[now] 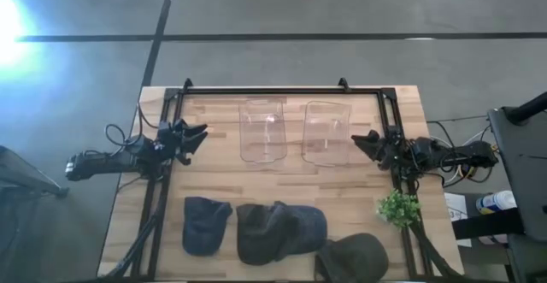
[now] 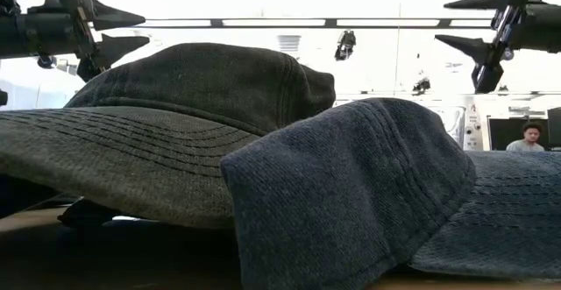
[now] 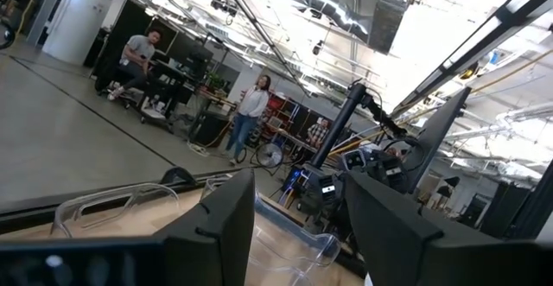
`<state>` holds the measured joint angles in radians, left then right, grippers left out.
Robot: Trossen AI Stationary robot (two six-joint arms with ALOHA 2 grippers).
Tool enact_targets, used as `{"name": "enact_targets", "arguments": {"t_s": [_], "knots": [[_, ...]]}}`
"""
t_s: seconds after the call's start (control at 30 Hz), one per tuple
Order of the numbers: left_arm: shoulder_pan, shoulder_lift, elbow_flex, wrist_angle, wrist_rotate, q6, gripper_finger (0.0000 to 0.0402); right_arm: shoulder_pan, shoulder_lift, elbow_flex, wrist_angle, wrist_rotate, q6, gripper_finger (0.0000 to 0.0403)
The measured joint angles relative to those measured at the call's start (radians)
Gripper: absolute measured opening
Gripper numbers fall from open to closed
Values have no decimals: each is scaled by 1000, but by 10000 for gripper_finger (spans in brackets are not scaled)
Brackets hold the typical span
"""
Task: Pick & Place hat
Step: Put the right gray cap into the right transparent bin
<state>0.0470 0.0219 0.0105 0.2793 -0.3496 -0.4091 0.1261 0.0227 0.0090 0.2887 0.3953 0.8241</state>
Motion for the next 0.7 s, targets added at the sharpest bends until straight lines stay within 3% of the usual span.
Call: {"name": "enact_targets", "arguments": {"t_s": [0.13, 0.23, 0.47, 0.57, 0.7], "knots": [[0, 0, 0, -1, 0, -12, 177, 3, 4, 1, 96, -31, 44, 203], [0, 0, 0, -2, 0, -13, 177, 0, 37, 31, 40, -167, 133, 203], [0, 0, 0, -3, 0, -13, 177, 34, 330, 377, -656, -261, 202, 203], [0, 0, 0, -3, 0, -14, 177, 35, 488, 541, -943, -385, 198, 203], [0, 0, 0, -3, 0, -14, 177, 55, 725, 682, -1163, -621, 114, 203]]}}
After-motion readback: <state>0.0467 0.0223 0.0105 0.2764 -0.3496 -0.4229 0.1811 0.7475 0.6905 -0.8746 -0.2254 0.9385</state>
